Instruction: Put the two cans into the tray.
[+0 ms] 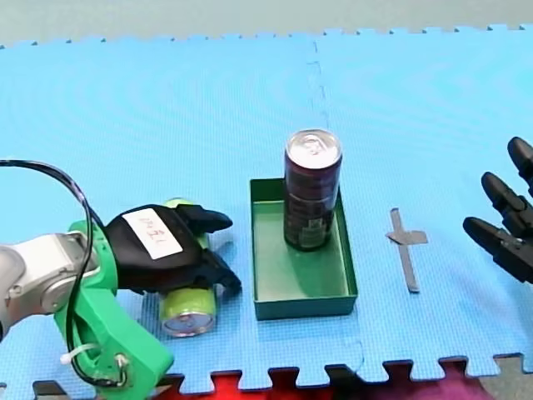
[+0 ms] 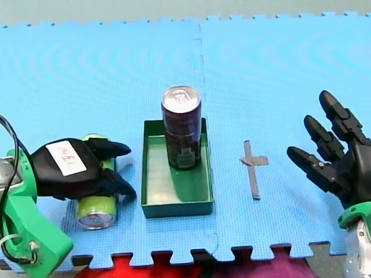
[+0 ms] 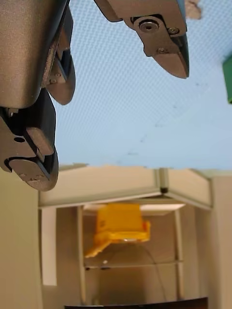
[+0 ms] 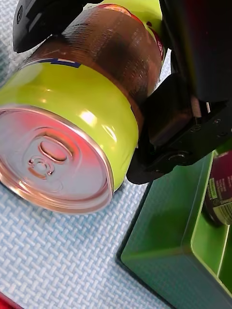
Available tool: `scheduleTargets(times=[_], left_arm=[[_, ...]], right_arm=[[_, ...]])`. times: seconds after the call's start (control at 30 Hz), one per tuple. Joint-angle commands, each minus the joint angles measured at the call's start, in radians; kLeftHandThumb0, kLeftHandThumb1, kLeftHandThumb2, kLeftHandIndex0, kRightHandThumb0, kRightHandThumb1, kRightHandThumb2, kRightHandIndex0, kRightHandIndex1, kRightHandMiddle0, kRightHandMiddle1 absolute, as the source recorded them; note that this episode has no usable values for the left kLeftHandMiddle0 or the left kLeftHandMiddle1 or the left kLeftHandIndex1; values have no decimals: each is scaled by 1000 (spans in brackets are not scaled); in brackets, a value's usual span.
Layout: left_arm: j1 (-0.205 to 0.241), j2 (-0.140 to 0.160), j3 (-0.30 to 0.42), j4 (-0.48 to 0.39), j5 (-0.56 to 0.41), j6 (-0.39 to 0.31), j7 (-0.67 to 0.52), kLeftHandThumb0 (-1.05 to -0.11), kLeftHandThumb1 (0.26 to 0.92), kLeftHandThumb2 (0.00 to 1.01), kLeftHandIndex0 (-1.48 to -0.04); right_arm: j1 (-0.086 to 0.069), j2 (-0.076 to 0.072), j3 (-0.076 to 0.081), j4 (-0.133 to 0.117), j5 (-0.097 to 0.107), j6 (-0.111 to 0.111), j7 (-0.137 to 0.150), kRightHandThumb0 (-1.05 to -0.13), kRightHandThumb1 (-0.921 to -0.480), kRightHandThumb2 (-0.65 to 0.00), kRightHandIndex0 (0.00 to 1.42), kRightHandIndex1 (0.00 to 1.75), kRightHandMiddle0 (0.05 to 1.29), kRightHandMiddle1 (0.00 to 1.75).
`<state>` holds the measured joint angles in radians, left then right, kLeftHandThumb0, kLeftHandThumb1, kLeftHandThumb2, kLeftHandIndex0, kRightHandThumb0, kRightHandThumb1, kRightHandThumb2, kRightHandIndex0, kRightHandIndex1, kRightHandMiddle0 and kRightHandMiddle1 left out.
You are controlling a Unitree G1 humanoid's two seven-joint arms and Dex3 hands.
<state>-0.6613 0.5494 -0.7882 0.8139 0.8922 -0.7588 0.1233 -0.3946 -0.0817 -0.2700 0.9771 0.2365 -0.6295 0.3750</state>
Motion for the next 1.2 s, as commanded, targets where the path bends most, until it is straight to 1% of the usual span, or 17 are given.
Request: scheduleTargets(times=[0.0,0.2,0.33,0.37,0.4,0.43,0.47,0.5,0.53,0.57,0.67,0.73,0.8,0.87,1.0,1.17], left_arm=[[40,3,-15,19,10,-21,-64,-384,736,8,-1350],[48,7,-6,4,2,-19,-83,-390,742,8,-1336],[48,19,10,14,-11,-33,-73,-391,746,8,-1334],[48,24,33,32,-43,-50,-65,-387,747,8,-1340],[55,27,82,60,-117,-80,-66,-351,748,8,-1386],[68,29,141,75,-209,-104,-77,-319,750,7,-1431],[82,29,195,81,-296,-118,-93,-309,751,7,-1447],[105,32,249,64,-387,-121,-109,-308,753,7,-1455],[123,35,292,42,-458,-118,-119,-336,752,6,-1400],[133,38,320,28,-509,-116,-133,-375,751,4,-1345],[124,62,368,11,-600,-113,-191,-417,749,1,-1324],[124,77,385,2,-618,-114,-203,-425,748,0,-1327],[132,80,398,13,-618,-131,-189,-427,747,0,-1331],[144,76,415,21,-628,-142,-188,-427,745,0,-1335],[162,62,444,10,-652,-139,-215,-424,744,0,-1340],[177,47,484,-9,-650,-132,-243,-419,743,0,-1344]], right_arm=[[-11,-7,-6,5,8,2,0,-769,-743,0,420,0,404,0],[-13,-6,-6,8,6,0,-1,-771,-744,0,417,0,401,0],[-11,-4,-5,5,6,-1,-1,-772,-744,0,416,0,400,0],[-10,-4,-6,4,6,-1,-1,-772,-744,0,416,0,399,0],[-9,-5,-6,3,7,-1,0,-773,-744,0,416,0,399,0],[-9,-6,-6,2,7,0,0,-773,-745,-1,416,0,399,0],[-9,-6,-6,2,7,1,0,-774,-745,-1,416,0,399,0],[-10,-7,-7,2,7,2,0,-774,-746,-1,416,0,399,0],[-11,-8,-7,3,7,2,0,-774,-746,-1,416,0,399,0],[-12,-8,-7,4,6,3,0,-774,-746,-1,416,0,399,0],[-15,-10,-8,8,7,4,1,-774,-746,-1,416,0,400,0],[-16,-10,-8,10,7,4,2,-774,-747,-1,416,0,399,0],[-17,-11,-8,10,7,4,2,-773,-748,-1,415,0,398,0],[-17,-13,-7,11,6,3,2,-772,-749,-1,415,0,397,0],[-18,-16,-6,13,3,2,2,-769,-752,-2,417,1,398,0],[-19,-17,-5,14,3,3,3,-767,-754,-1,418,1,398,0]])
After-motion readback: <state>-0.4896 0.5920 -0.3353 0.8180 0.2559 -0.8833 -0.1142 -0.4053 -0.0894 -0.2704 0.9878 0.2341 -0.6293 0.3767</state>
